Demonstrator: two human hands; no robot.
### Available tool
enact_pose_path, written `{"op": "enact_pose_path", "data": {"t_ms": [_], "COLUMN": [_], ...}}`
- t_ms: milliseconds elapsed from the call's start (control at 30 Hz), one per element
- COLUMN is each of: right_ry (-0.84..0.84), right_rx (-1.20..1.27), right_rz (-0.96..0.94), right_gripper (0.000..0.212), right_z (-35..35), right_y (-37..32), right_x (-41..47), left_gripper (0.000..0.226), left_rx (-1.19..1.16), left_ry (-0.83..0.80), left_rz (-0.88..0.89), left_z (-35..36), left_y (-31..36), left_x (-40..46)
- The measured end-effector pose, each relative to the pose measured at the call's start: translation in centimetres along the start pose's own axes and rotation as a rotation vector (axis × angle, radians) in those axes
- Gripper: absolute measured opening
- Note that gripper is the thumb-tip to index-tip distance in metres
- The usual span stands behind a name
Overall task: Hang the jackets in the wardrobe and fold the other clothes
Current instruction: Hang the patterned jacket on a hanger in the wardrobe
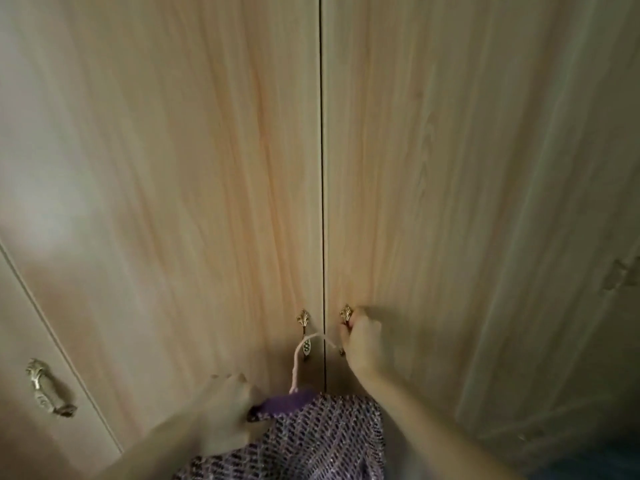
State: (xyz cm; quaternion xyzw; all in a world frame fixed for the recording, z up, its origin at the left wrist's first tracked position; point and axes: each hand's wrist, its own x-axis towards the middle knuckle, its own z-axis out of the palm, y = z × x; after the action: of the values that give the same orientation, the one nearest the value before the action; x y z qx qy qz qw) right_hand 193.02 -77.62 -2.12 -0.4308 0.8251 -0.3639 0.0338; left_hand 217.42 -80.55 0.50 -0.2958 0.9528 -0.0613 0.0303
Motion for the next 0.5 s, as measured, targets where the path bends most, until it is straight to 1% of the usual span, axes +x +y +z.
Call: {"op": "enact_pose_path", "data": {"t_ms": [100, 267, 367, 500], "right_ry": [-0.012, -0.063, -0.076, -0.123], "right_rx": [0.018, 0.086, 0.13, 0.213], "right_rz": [-0.023, -0.042, -0.084, -0.1], "right_gripper": [0.013, 0.011, 0.014, 0.019], "right_z": [-0.6, -2.7, -4.2, -7.2], "right_y": [0.3, 2.5, 4.2, 6.8], "right_x": [-1.0, -3.6, -5.8, -8.2], "left_gripper": [0.042, 0.039, 0.035, 0.042], "left_rx": [-0.042, -0.124, -0.183, -0.195], "left_ry": [0.006, 0.005, 0.002, 0.005], "left_rz": [0.048, 0.122, 0.186, 0.245], "left_z": [1.1, 1.6, 1.3, 0.4], "left_y": [1.2, 4.4, 6.1, 9.9], "left_x": [-0.2, -1.3, -1.8, -2.4]}}
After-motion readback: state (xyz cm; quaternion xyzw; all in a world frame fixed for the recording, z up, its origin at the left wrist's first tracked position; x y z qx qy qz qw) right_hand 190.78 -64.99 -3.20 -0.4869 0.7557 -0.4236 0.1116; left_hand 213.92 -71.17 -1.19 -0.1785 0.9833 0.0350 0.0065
